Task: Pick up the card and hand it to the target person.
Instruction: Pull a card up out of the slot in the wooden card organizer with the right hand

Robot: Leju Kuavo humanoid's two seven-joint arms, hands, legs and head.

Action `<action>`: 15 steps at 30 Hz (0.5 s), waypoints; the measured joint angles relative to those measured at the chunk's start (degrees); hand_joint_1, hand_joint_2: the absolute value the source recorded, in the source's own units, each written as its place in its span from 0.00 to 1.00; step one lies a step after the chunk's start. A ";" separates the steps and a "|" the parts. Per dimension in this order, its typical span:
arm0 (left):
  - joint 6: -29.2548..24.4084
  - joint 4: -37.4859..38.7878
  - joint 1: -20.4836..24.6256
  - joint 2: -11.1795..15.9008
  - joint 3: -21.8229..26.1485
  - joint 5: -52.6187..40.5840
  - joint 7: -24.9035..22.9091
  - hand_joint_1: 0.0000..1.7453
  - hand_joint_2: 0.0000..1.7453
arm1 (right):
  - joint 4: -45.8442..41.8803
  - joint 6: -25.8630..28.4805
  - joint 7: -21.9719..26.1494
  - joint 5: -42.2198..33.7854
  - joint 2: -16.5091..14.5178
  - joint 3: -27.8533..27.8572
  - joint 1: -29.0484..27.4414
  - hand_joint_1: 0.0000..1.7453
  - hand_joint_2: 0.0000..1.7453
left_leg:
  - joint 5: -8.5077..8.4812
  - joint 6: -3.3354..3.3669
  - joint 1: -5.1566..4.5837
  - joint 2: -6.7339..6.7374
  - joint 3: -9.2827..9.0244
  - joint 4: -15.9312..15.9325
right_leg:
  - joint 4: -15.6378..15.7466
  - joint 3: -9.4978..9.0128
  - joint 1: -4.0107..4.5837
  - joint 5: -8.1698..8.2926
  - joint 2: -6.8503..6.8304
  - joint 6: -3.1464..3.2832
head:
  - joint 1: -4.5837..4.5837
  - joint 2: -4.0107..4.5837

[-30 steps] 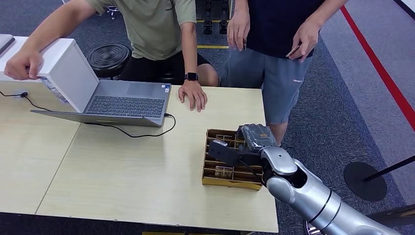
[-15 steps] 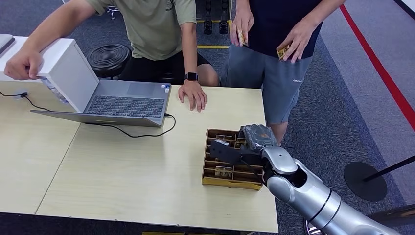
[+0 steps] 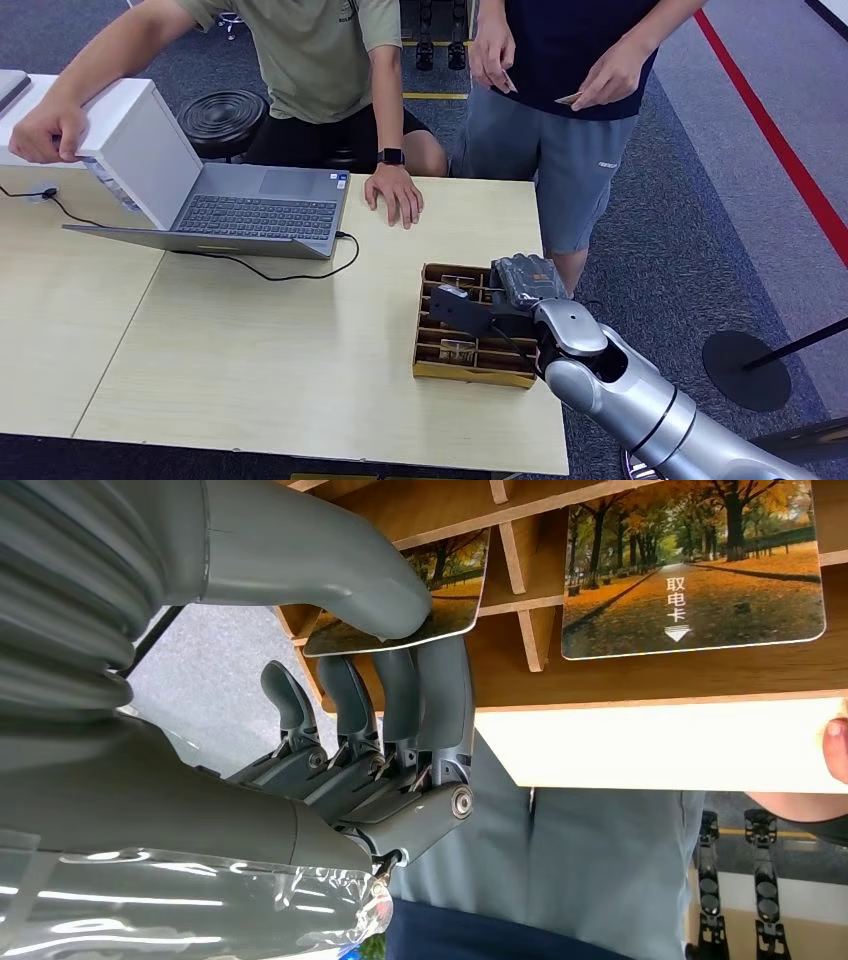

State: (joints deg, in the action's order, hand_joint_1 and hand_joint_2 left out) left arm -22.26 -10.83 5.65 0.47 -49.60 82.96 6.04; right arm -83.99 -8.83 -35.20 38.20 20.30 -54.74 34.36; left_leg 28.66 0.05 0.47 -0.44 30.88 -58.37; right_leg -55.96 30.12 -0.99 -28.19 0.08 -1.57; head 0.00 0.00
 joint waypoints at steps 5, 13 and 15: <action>0.60 -0.17 -0.02 0.15 -0.42 -0.45 0.43 0.00 0.00 | -0.05 0.04 0.00 0.00 0.04 0.02 -0.05 0.82 1.00 | -0.01 0.00 0.02 0.03 0.00 0.01 | 0.02 0.00 0.02 0.02 0.02 0.01 | 0.00 0.00; 2.27 0.07 0.11 0.71 -1.49 -1.61 1.36 0.00 0.00 | -0.41 0.39 -0.02 -0.06 0.44 0.34 -0.50 0.83 1.00 | -0.04 0.00 0.03 0.02 0.03 0.02 | 0.06 0.01 0.04 0.06 0.00 0.03 | 0.00 0.00; 2.35 -0.04 0.06 0.66 -0.91 -1.12 2.05 0.00 0.00 | -0.46 0.53 -0.03 -0.04 0.37 0.41 -0.46 0.83 1.00 | -0.02 0.00 0.01 -0.01 0.00 0.01 | 0.03 -0.01 0.01 0.02 -0.02 0.01 | 0.00 0.00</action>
State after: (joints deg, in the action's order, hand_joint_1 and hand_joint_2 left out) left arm -19.90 -10.87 5.72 1.13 -50.51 81.84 8.09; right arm -84.45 -8.30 -35.22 38.16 20.68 -54.33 33.91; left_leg 28.65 0.05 0.48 -0.45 30.89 -58.36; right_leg -55.93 30.11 -0.98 -28.17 0.06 -1.56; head 0.00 0.00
